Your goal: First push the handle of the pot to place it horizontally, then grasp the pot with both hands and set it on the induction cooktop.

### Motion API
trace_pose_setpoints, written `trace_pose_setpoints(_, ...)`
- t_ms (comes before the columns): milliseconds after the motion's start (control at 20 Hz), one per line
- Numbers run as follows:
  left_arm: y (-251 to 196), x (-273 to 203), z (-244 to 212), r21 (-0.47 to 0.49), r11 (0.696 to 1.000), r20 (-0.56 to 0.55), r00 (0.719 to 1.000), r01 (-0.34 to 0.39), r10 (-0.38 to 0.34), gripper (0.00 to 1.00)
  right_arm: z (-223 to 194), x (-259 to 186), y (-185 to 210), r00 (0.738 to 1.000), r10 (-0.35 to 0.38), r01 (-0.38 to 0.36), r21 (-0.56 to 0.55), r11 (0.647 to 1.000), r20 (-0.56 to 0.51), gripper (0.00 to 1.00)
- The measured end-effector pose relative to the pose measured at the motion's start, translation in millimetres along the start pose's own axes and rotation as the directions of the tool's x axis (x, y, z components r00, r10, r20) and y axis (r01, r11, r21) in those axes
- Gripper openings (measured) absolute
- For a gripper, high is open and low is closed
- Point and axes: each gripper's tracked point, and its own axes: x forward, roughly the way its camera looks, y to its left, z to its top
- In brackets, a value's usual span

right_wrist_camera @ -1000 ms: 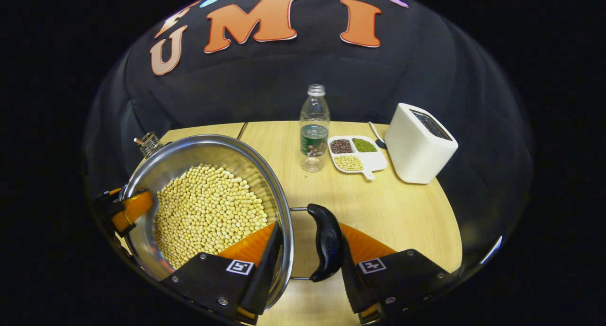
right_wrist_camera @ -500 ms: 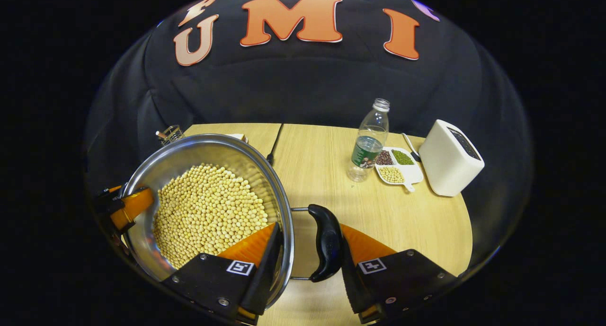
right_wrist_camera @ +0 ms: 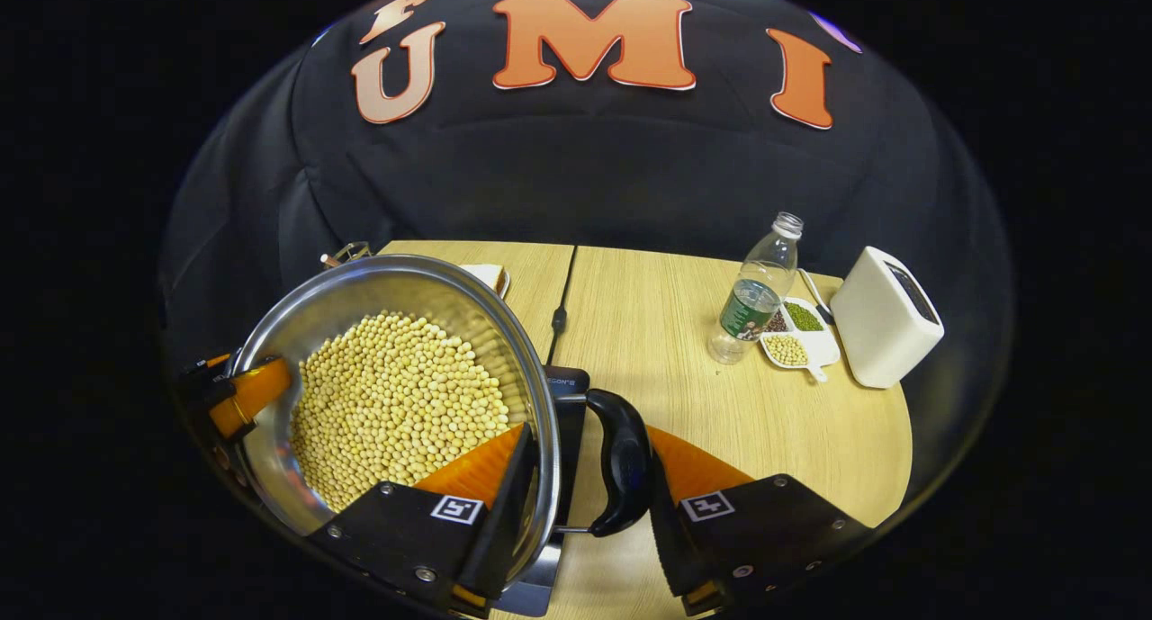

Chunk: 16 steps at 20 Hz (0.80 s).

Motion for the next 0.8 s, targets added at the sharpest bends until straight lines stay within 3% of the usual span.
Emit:
trace_pose_setpoints(150,-1,1,1,-0.005,1.0,-0.027,1.0,0.003,-0.003,0.72,4,-7,-3,1.0,-0.007,0.007,-0.001,1.0,-0.022,0.66)
trace_pose_setpoints(200,3,2,2,-0.003,1.0,-0.027,1.0,0.002,-0.002,0.77,6,-8,-2,1.0,-0.008,0.008,-0.001,1.0,-0.027,0.66)
trace_pose_setpoints(800,-4,14,-3,0.027,1.0,-0.041,0.999,0.014,-0.013,0.75,0,-4,2,0.998,-0.018,0.017,-0.01,1.0,-0.065,0.66)
